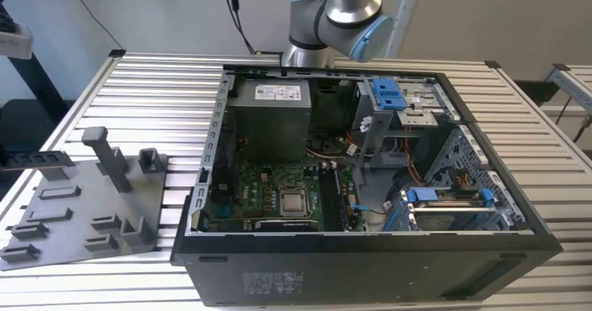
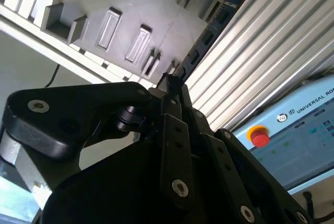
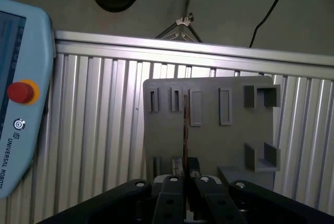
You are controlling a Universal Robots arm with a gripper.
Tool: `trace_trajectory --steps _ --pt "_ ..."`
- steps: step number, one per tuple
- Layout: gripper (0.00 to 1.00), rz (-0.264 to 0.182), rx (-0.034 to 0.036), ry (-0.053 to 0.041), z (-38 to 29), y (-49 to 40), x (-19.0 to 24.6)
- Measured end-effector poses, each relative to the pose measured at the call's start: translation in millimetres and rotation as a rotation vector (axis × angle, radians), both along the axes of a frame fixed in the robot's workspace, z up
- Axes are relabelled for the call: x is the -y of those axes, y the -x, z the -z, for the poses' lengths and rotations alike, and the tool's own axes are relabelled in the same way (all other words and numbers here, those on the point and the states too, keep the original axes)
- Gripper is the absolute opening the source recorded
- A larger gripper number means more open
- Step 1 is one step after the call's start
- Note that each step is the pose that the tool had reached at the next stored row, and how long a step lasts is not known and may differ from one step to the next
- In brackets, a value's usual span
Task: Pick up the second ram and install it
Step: 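Pick up the second ram and move it above second insertion slot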
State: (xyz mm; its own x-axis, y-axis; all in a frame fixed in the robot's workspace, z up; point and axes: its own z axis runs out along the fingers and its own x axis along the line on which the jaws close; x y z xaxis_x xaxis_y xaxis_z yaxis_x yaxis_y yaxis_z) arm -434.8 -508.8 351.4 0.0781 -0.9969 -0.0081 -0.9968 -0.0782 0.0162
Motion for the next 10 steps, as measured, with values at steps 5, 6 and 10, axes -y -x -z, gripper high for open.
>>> trace_trajectory --steps 5,6,10 --pt "0.14 0.000 -0.0002 0.0000 0.0 -3.9 0.0" --pt "0.14 0.000 -0.0004 0.0001 -0.1 -5.2 0.0" --pt "0.14 0.000 -0.0017 0.0000 0.0 -12.7 0.0"
